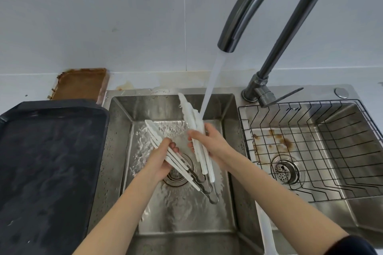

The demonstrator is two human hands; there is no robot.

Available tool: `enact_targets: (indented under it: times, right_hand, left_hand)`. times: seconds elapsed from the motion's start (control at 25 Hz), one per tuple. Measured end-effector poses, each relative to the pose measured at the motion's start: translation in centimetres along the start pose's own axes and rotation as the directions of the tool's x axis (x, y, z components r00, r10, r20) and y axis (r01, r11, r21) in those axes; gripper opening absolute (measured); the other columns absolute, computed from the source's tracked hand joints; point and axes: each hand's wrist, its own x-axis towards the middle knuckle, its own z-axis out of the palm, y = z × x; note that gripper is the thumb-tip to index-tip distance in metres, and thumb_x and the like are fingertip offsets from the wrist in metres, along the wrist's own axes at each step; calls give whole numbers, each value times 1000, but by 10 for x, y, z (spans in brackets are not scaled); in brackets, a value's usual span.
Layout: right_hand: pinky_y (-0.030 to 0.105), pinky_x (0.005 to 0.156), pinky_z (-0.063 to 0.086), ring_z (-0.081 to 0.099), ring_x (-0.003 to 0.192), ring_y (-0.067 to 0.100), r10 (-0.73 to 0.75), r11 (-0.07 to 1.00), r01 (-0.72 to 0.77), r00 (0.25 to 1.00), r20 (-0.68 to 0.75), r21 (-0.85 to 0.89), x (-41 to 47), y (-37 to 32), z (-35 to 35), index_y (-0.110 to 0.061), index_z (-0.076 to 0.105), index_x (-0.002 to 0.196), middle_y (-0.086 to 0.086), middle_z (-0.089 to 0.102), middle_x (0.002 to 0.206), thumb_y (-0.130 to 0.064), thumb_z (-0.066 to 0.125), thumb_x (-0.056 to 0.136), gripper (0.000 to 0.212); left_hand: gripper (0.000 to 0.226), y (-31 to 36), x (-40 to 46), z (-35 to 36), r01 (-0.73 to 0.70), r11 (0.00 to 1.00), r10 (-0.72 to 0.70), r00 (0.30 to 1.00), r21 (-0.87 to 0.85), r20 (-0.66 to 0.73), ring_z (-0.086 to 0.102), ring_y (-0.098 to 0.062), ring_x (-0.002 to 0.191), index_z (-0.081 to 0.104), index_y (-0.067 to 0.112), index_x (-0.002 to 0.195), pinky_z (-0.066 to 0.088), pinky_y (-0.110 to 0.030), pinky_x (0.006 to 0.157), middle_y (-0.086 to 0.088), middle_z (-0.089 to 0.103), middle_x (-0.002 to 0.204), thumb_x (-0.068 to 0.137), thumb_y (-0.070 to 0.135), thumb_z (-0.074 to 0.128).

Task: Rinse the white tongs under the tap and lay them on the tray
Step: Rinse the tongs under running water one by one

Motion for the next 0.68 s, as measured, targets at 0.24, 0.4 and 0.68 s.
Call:
enact_targets:
  times: [0.24,0.4,0.68]
  right_hand:
    - [25,75,49,59,98,23,6,967,-23,998,-68,-253,11,-2,-7,-9,46,117,8,60,107,-14,62,81,39]
    - [25,82,48,57,100,21,25,991,-42,991,-131,-129,0,21,-20,-11,46,111,12,60,108,-2,54,86,28]
    - [22,79,52,61,90,18,107,989,-87,979,-176,122,-7,42,-33,0,54,109,14,60,105,4,50,87,22]
  left_hand:
    - [19,6,-1,6,-82,996,81,996,23,30,58,-14,59,53,10,72,47,-30,74,-4,57,60,90,4,50]
    - [19,10,-10,20,-294,886,276,956,359,100,59,-17,83,57,12,102,50,-27,80,0,59,82,84,7,62]
    - [38,18,-22,48,-561,503,398,825,657,400,57,-9,96,40,31,114,38,-5,72,10,58,101,83,33,63]
